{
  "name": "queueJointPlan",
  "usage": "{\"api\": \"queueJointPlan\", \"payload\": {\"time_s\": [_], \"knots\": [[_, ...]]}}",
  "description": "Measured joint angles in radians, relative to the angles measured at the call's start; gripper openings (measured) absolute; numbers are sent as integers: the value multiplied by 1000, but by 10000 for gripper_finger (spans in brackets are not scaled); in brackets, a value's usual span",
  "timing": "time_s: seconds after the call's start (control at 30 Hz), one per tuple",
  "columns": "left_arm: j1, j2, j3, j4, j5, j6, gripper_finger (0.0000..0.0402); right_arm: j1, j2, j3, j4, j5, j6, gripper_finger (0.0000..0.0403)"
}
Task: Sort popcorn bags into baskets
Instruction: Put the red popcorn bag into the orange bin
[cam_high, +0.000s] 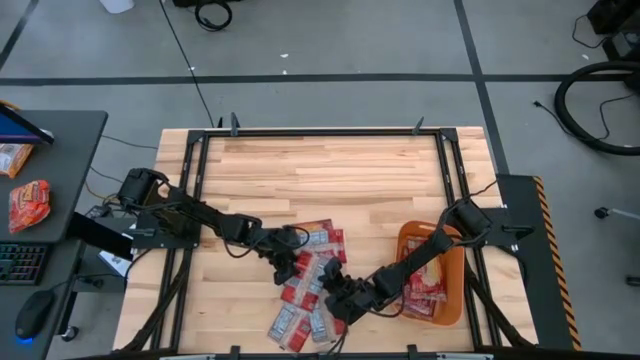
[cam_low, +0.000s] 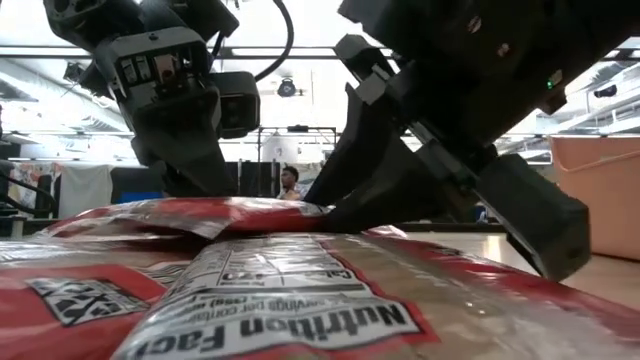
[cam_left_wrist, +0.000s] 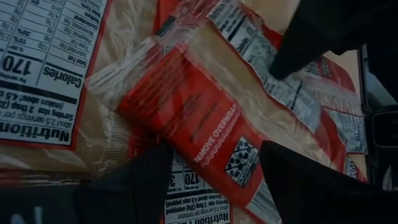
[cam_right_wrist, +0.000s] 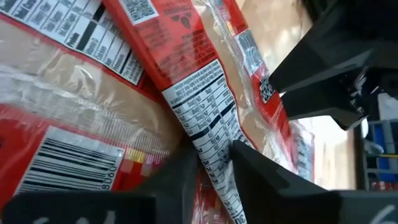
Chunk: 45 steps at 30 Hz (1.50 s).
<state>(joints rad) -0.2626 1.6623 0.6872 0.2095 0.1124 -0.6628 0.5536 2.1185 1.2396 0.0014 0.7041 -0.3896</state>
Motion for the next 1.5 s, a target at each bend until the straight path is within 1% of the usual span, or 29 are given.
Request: {"api": "queueJointPlan", "payload": {"time_s": [0.17,0.33,0.4,0.5,0.7,0.83,0.97,1.1,1.27,1.5], "knots": [[0,0,0,-1,-1,6,247,7,0,0,42,13,-64,69],[10,-18,-1,-8,1,72,247,7,-5,0,38,13,-51,19],[17,-50,-1,-18,-5,100,247,9,-20,0,17,14,-28,12],[20,-116,0,-48,-40,151,247,14,-68,0,-43,40,33,18],[-5,-233,0,-168,-219,253,247,15,-195,0,-234,39,235,11],[-22,-267,0,-202,-292,304,247,6,-283,0,-322,-9,432,10],[-28,-278,0,-210,-309,361,247,-5,-387,0,-391,-70,657,10],[-33,-284,1,-228,-320,406,247,-10,-496,0,-443,-118,833,10],[-35,-279,0,-270,-321,428,247,-2,-629,0,-487,-188,990,11],[-34,-272,-3,-272,-322,494,247,1,-775,0,-597,-257,1202,11]]}}
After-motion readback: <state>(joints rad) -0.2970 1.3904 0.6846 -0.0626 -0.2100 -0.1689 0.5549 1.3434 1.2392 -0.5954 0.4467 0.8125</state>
